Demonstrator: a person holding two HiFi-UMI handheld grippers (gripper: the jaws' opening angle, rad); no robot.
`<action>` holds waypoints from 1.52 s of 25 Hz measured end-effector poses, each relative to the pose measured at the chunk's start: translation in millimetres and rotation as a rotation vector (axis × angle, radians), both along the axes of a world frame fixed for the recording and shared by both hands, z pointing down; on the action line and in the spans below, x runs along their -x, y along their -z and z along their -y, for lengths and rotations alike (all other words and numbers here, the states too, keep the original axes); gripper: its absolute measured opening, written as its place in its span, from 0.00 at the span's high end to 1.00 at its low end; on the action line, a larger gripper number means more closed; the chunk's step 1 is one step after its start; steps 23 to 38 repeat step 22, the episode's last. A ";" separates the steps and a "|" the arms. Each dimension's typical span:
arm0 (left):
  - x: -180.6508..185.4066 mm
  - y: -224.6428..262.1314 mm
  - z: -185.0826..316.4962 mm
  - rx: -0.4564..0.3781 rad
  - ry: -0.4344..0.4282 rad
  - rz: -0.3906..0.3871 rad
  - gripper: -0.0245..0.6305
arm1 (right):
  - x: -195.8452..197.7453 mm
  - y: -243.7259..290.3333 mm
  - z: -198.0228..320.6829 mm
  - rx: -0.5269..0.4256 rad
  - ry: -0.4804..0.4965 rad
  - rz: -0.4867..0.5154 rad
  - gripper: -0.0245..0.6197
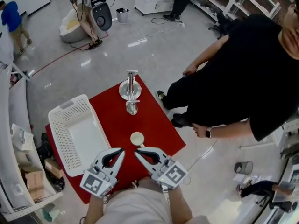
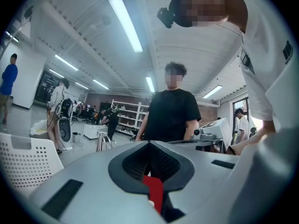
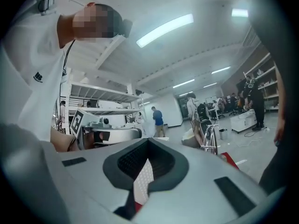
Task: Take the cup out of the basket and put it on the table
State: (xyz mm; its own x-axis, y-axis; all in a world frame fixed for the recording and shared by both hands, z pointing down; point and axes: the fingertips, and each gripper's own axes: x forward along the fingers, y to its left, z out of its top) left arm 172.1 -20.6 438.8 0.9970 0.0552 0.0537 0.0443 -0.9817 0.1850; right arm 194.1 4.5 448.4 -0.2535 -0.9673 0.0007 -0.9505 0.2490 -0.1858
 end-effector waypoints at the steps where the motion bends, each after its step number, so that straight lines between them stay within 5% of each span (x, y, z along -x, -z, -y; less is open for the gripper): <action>1: 0.8 -0.3 -0.3 0.001 0.001 0.001 0.95 | 2.1 -1.2 -0.6 0.004 0.004 -0.001 0.95; 38: 11.7 -5.4 -0.6 -0.010 0.003 0.026 0.95 | 12.7 0.9 1.0 0.003 0.007 -0.042 0.95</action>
